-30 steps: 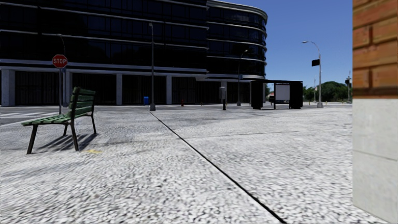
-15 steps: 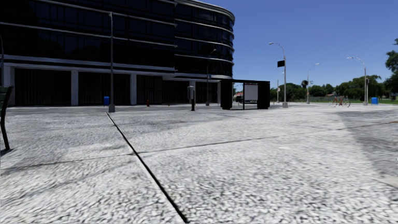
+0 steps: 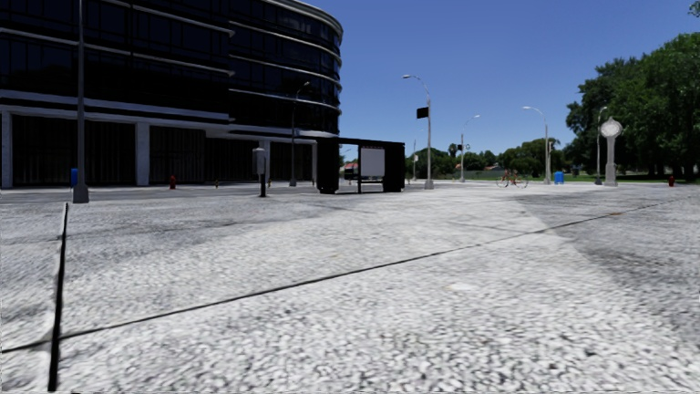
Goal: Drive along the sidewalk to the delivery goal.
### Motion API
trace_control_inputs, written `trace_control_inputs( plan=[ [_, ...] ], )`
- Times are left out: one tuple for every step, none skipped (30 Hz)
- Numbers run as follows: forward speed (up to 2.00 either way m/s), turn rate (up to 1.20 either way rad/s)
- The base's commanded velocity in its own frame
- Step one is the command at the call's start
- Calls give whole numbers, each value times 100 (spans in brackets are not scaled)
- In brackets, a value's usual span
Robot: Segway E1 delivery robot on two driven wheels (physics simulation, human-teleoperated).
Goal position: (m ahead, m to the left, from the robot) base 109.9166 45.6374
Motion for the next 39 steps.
trace_control_inputs(
  plan=[
    [200,-51],
    [200,-51],
    [200,-51],
    [200,-51],
    [200,-51],
    [200,-51],
    [200,-51],
    [200,-51],
    [200,-51],
    [200,-51],
    [200,-51],
    [200,-51],
    [200,-51],
    [200,-51],
    [200,-51],
    [200,-51],
    [200,-51],
    [200,-51],
    [200,-51],
    [200,-51],
    [200,-51],
    [200,-51],
    [200,-51],
    [200,-51],
    [200,-51],
    [200,-51],
    [200,-51],
    [200,-51],
    [200,-51],
    [200,-51],
    [200,-51],
    [200,-51],
    [200,-51],
    [200,-52],
    [200,-52],
    [200,-52],
    [200,-52],
    [200,-52],
    [200,-52]
  ],
)
